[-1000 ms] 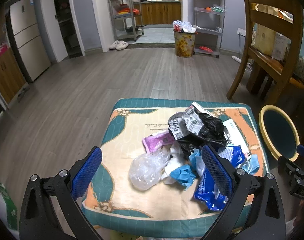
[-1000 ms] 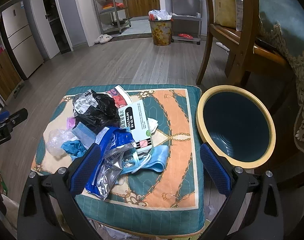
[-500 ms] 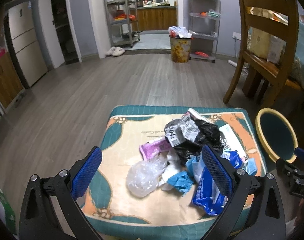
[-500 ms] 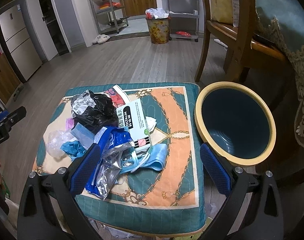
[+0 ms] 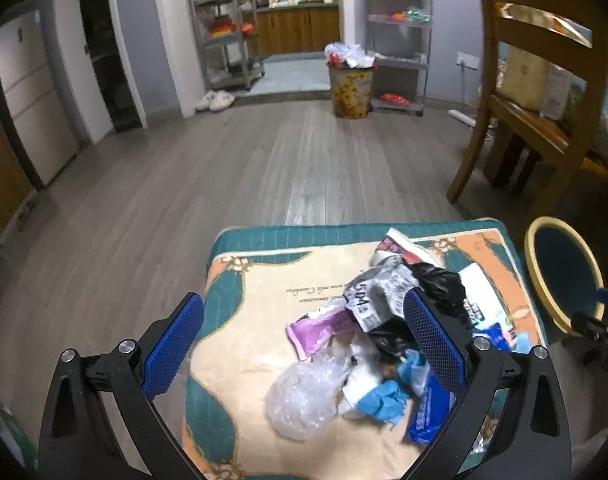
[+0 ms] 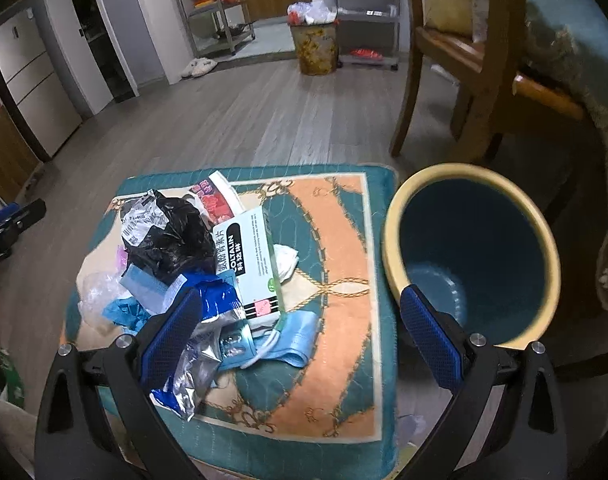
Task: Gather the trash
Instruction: 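Grasp the black plastic bag with the left gripper while the right gripper grasps the blue wrapper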
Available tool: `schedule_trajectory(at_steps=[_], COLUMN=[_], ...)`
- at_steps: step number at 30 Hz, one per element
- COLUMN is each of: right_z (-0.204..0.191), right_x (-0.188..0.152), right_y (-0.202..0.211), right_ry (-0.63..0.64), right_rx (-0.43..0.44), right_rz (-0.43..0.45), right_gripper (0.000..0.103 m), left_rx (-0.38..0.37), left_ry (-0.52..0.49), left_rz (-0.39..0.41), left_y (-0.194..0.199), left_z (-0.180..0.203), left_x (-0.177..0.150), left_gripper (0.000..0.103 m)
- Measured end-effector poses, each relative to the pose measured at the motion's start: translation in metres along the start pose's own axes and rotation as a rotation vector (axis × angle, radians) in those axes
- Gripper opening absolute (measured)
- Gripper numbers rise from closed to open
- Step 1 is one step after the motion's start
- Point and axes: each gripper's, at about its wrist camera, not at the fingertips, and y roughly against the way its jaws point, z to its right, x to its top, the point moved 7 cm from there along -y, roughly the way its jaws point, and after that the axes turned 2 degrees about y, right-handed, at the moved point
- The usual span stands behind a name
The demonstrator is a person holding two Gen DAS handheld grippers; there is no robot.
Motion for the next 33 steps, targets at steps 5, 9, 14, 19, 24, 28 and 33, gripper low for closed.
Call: schedule_trajectory(at_steps=[5, 9, 14, 19, 24, 28, 33], right_z=[-0.005, 0.000, -0.017, -0.063, -0.089, -0.099, -0.107], right_x=[-0.011, -0.021, -0.019, -0.023, -0.027, -0.028, -0.033], right_y=[-0.023, -0.039, -0.044, -0.052, -0.065, -0.076, -0.079], right_ry=[-0.025, -0.061, -0.051, 0.054, 0.116, 0.137, 0.172], right_rx=[0.040, 0.034, 0.108, 0.233, 0.273, 0.276, 0.268], right_rz=[-0.074, -0.125, -0.112, -0.133, -0.154, -0.169, -0.183], right_gripper=[0.097, 0.097, 0.084, 0.078, 0.076, 0.066, 0.031], left_rx=[-0.022, -0.062, -0.120, -0.182, -0.205, -0.213, -0.206], left_ry=[0.010, -0.017, -0.069, -0.115, -0.124, -0.117, -0.159], left_rz=[-0.068, -0.090, -0.110, -0.142, -0.168, -0.199, -0.271], left_y=[-0.031, -0.048, -0.060, -0.068, -0.077, -0.088, -0.106], left_z=[0.003, 0.018, 0.046, 0.068, 0.075, 0.077, 0.088], left_x=[-0.003, -0.005, -0.006, -0.013, -0.015, -0.018, -0.034], left_gripper=[0.098, 0.096, 0.089, 0.079, 0.078, 0.076, 0.059])
